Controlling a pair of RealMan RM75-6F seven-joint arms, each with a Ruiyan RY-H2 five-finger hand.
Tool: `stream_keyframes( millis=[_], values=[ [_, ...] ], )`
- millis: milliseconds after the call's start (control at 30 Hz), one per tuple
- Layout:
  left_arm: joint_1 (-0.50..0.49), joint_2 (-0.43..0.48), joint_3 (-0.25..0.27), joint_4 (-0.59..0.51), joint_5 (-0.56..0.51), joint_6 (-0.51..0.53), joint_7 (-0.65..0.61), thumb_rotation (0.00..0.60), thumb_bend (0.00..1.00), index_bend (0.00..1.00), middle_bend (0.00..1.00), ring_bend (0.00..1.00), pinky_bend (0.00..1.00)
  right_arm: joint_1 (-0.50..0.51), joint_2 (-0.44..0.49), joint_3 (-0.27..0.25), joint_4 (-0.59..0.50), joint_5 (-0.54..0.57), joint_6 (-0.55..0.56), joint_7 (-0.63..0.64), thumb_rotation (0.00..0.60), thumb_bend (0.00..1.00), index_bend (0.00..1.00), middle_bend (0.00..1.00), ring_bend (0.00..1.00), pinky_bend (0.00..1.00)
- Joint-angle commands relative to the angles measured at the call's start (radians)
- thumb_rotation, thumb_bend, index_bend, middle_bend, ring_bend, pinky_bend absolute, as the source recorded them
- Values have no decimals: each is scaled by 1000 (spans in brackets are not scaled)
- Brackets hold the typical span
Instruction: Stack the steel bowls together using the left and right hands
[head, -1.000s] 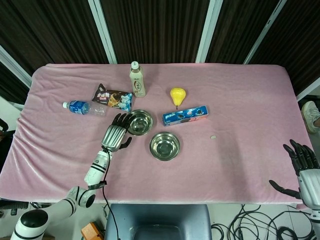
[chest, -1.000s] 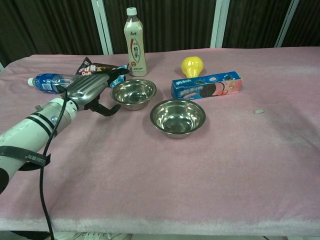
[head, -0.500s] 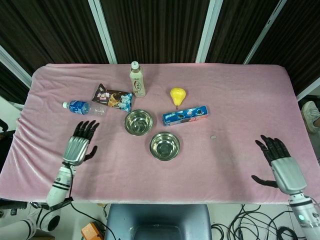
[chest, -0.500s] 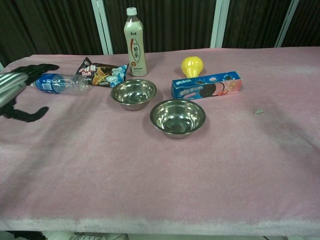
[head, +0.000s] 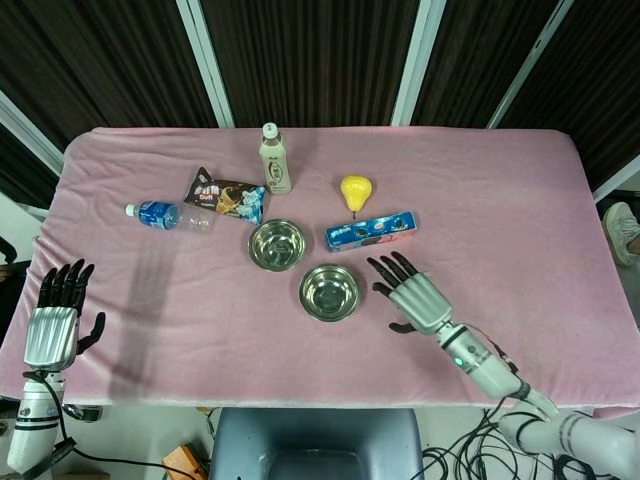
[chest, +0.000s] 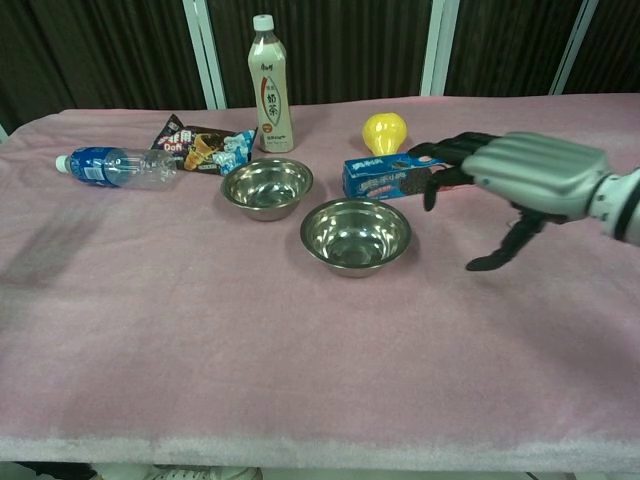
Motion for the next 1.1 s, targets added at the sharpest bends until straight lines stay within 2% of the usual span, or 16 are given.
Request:
stream_keyframes(
  millis=[33,267,467,667,833,1100],
  values=[
    [10,-1,-8,13,1,3,-14,600,412,0,17,0,46,63,-92,19,82,12,-47,-22,600,247,475,0,0,0],
    [19,-6,-21,30,2,-7,-41,600,409,0,16,0,46,133,-161,7,155,24,-95,-33,600,318,521,0,0,0],
    [24,-14,-28,44,4,-18,-64,600,403,0,17,0,46,178,-194,-4,189,28,-112,-22,600,439,597,0,0,0],
    [29,-15,-34,49,9,-21,-75,600,403,0,16,0,46,211,-214,-27,215,29,-130,-20,600,497,641,0,0,0],
    [35,-14,-38,50,11,-24,-91,600,402,0,14,0,46,214,-218,-46,231,26,-112,-18,600,544,696,0,0,0],
    [40,-14,-42,56,18,-29,-109,600,400,0,11,0,46,221,-211,-62,241,31,-89,-21,600,638,730,7,0,0]
  ],
)
